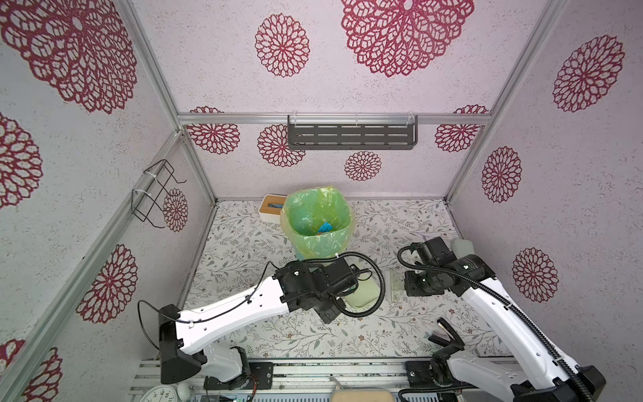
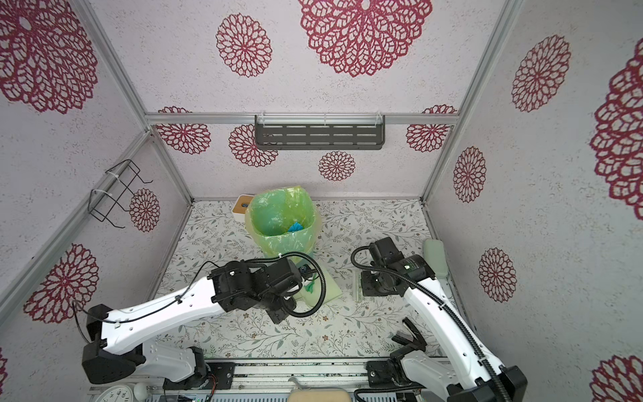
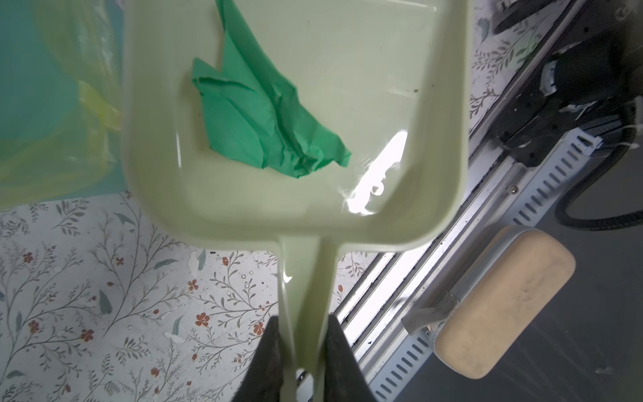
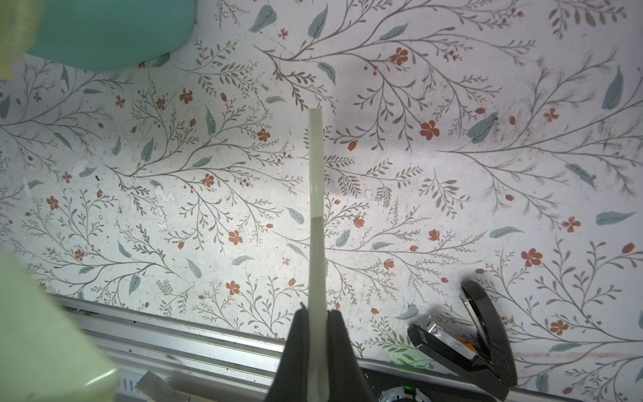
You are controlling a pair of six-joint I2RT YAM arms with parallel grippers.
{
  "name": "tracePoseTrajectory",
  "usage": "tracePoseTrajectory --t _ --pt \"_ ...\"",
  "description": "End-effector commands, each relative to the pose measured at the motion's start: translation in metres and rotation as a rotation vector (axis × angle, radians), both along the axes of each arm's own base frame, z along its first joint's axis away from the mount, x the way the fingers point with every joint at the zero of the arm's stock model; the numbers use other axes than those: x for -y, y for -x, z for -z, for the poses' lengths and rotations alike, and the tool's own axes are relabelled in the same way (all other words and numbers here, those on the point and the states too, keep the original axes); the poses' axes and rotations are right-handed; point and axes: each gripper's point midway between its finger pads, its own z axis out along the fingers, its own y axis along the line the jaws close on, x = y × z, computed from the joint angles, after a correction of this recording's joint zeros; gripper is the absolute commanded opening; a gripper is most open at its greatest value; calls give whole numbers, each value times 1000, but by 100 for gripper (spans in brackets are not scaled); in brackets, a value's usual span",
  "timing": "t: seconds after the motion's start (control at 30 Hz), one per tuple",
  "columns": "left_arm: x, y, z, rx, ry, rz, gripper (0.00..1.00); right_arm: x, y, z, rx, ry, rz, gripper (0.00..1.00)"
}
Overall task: Sweep away the paper scraps from the table
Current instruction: 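Lift the dustpan holding the green scrap with left while right withdraws brush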
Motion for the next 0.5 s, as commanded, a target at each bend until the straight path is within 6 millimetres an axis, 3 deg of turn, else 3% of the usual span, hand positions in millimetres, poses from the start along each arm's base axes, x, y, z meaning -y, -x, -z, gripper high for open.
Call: tracePoseTrajectory --t 0.0,0.27,0.47 --pt "-15 1 -27 35 4 -33 9 -3 -3 -6 37 -43 -21 0" --pt "-44 -17 -81 114 13 -116 9 -1 -5 -5 38 -68 -17 0" --pt "-87 -57 -117 220 44 -281 9 -2 -8 -6 43 -88 -22 0"
